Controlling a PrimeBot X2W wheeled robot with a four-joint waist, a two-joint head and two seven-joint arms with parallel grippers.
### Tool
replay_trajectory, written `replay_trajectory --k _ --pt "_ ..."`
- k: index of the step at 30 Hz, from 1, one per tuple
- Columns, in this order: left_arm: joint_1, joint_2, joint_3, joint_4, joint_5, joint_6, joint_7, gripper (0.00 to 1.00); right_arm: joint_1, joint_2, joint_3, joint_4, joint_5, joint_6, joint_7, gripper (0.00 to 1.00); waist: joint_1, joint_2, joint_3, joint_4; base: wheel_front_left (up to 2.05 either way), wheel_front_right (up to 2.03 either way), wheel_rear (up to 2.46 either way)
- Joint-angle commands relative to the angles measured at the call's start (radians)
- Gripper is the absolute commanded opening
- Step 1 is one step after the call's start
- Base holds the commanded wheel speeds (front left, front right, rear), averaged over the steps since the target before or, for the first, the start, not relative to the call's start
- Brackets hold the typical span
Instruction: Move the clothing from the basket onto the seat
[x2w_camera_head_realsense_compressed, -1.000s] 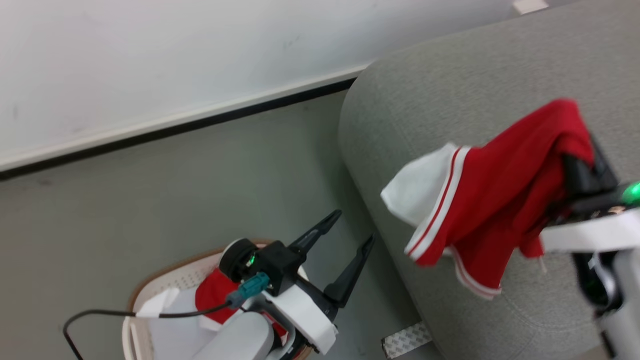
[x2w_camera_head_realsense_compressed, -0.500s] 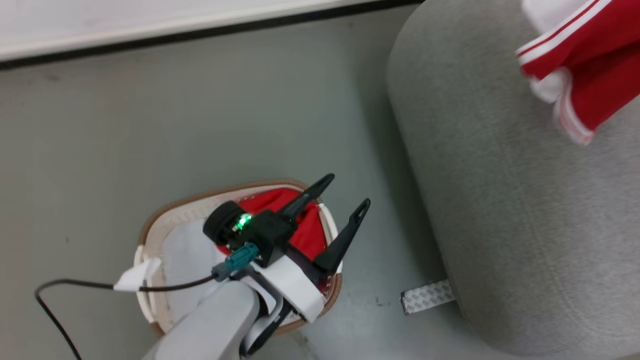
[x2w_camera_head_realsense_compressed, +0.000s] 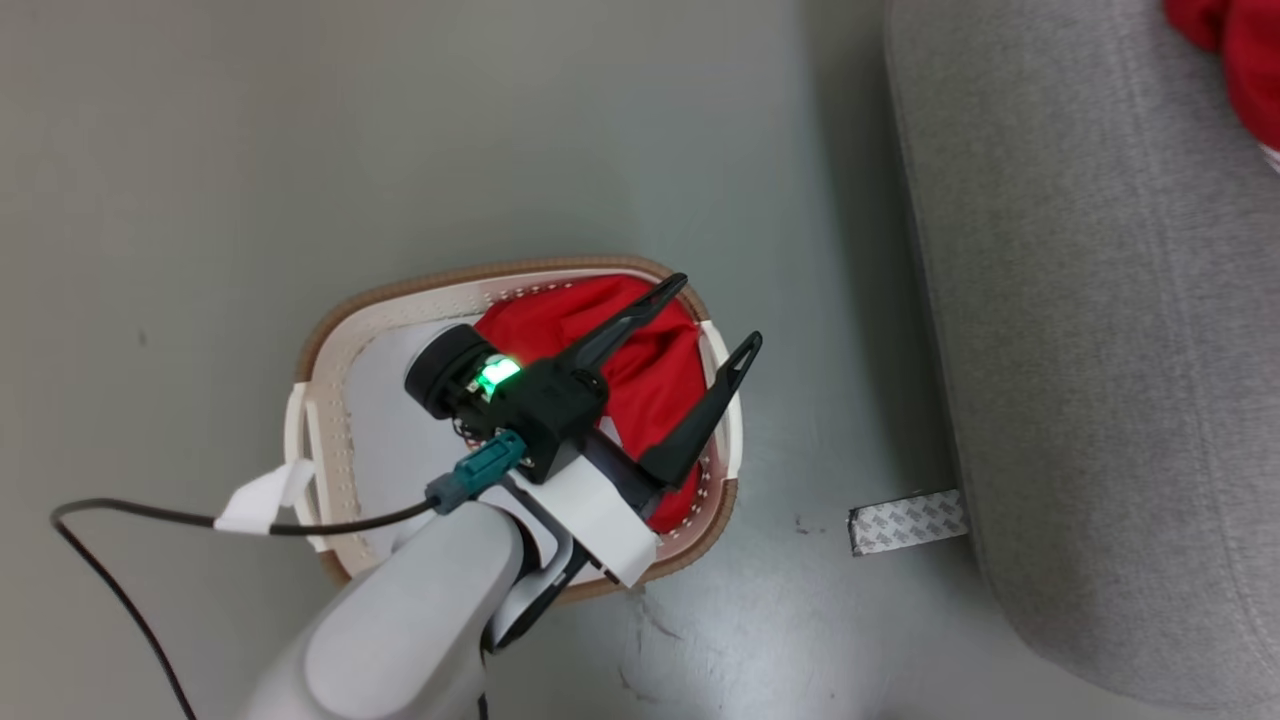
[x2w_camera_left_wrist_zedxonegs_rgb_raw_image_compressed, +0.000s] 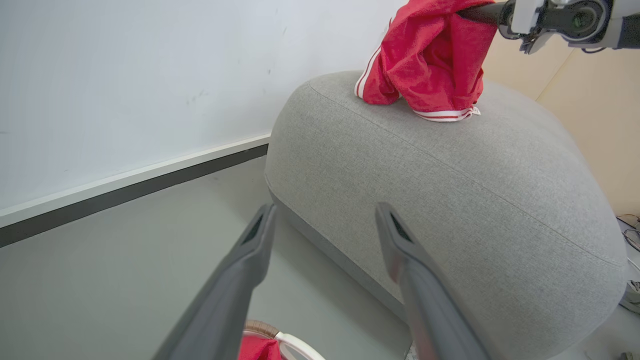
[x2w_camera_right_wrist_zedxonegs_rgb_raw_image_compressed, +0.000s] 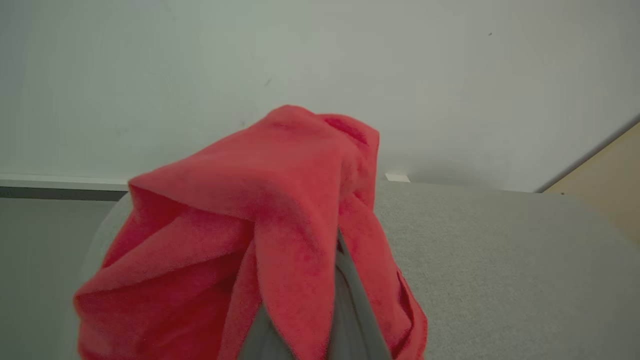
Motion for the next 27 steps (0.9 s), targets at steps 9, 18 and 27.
replay_trajectory --k 9,18,27 --pt "-0.032 0.007 0.007 0.027 -0.01 -0.003 -0.015 1.0 -0.018 0.003 0.094 0.105 0.062 -0.002 0.128 0.21 -0.0002 -0.0001 0.027 0.03 0.0 0.0 0.0" --pt "-0.005 -0.003 0.013 0.067 -0.034 0.005 -0.039 1.0 0.027 -0.018 0.226 0.056 0.167 -0.002 0.155 1.0 -0.0002 -0.0001 -0.056 0.019 0.0 0.0 0.0" --pt "0.069 0.009 0.054 0.102 -0.059 0.036 -0.062 1.0 0.117 -0.08 0.375 -0.051 0.281 -0.002 0.151 1.0 -0.0002 -0.0001 -0.235 0.016 0.0 0.0 0.0"
